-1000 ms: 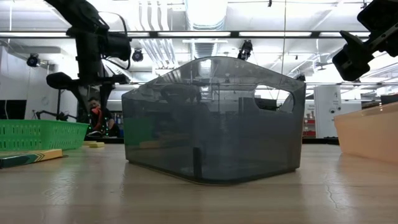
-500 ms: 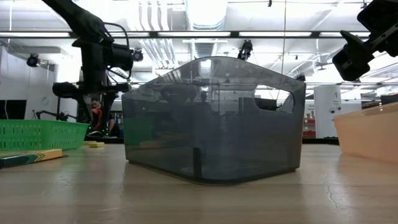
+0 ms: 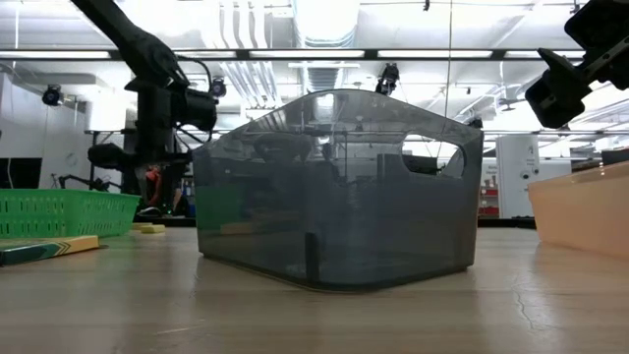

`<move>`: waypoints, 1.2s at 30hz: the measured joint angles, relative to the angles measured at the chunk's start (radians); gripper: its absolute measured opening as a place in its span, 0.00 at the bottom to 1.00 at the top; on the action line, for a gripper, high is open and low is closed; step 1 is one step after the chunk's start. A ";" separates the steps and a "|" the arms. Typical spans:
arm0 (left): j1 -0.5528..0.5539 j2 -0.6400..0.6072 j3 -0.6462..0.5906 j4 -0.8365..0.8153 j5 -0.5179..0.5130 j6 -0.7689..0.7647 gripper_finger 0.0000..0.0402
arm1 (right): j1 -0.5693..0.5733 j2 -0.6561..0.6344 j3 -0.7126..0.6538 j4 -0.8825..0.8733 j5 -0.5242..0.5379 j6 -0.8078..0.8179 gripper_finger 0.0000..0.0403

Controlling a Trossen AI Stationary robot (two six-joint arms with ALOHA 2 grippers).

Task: Pick & Place School Supplies
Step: Put the yellow eraser into the green bin

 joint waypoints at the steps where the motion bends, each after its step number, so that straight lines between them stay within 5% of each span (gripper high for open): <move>1: 0.000 0.007 0.000 0.006 0.001 0.000 0.46 | 0.000 0.000 0.000 0.000 0.000 0.000 0.64; 36: 0.004 0.099 -0.026 0.078 -0.010 0.074 0.46 | 0.000 0.000 0.000 0.000 0.000 0.000 0.66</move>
